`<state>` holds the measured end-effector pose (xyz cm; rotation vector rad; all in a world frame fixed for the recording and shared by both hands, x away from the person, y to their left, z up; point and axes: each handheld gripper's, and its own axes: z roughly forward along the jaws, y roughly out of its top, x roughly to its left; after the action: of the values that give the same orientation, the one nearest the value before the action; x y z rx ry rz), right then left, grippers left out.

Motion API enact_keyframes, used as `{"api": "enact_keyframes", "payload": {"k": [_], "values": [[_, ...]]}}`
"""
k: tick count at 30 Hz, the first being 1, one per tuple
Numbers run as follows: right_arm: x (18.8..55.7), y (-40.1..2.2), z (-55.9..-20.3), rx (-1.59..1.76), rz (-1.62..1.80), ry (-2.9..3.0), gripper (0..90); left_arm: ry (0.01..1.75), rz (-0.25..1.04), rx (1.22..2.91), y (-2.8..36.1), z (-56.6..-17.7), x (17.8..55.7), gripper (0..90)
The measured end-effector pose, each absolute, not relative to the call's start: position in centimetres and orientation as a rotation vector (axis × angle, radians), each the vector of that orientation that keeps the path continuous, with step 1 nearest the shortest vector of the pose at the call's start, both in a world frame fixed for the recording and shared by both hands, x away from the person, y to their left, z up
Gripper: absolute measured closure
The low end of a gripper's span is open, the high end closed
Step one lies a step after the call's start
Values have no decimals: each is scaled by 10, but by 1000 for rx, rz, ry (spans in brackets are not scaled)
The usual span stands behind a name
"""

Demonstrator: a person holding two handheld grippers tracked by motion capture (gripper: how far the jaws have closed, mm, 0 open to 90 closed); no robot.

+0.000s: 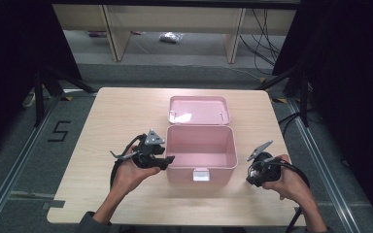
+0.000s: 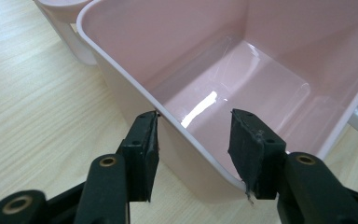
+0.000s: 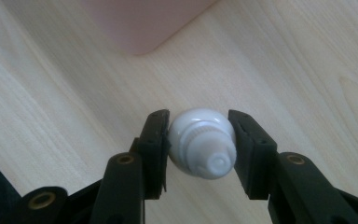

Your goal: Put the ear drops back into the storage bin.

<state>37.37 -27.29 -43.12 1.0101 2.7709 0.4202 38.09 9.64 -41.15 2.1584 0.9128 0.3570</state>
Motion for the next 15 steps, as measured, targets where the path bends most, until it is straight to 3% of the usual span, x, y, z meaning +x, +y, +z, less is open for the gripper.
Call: {"api": "enact_keyframes", "payload": {"k": [15], "values": [[382, -270, -400, 987, 443, 2795, 602, 913, 354, 2161, 96, -411, 381, 519]]}}
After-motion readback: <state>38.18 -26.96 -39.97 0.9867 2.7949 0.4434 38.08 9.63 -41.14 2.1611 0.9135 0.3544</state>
